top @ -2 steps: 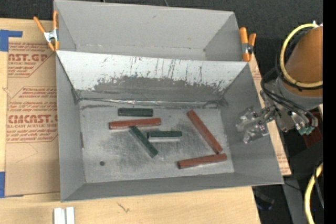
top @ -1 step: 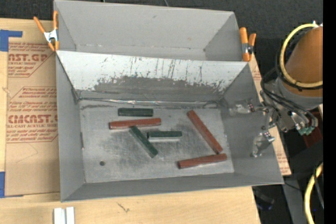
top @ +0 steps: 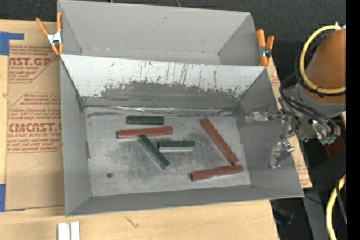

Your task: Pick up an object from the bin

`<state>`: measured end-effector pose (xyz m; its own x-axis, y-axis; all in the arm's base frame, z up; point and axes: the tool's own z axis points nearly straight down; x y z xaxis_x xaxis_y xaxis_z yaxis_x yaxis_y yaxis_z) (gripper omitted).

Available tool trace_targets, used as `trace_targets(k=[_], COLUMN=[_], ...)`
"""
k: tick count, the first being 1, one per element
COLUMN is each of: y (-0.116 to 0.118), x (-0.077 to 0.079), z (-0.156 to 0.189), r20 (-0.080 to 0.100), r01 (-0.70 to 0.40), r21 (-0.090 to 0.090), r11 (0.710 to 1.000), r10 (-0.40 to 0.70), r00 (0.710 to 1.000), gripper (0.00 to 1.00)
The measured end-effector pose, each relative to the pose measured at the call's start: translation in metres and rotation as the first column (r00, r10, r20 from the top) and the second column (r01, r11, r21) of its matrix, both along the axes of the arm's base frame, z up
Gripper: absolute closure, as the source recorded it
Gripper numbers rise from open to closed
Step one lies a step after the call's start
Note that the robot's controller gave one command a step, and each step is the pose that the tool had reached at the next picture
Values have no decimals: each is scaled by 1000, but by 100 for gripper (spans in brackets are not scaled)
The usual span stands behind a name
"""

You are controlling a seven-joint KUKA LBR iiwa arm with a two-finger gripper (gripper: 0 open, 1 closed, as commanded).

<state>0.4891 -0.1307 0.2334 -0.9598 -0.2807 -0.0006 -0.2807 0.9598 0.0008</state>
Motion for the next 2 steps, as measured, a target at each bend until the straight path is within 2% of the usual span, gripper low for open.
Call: trace_targets(k=[1,2], y=[11,10], x=[2,0], z=[-68,-118], r20=[6,-4], r01=[-51,-82], r21=[-1,3], r11=[999,997], r10=[51,82], r00=[999,997], gripper=[0,0])
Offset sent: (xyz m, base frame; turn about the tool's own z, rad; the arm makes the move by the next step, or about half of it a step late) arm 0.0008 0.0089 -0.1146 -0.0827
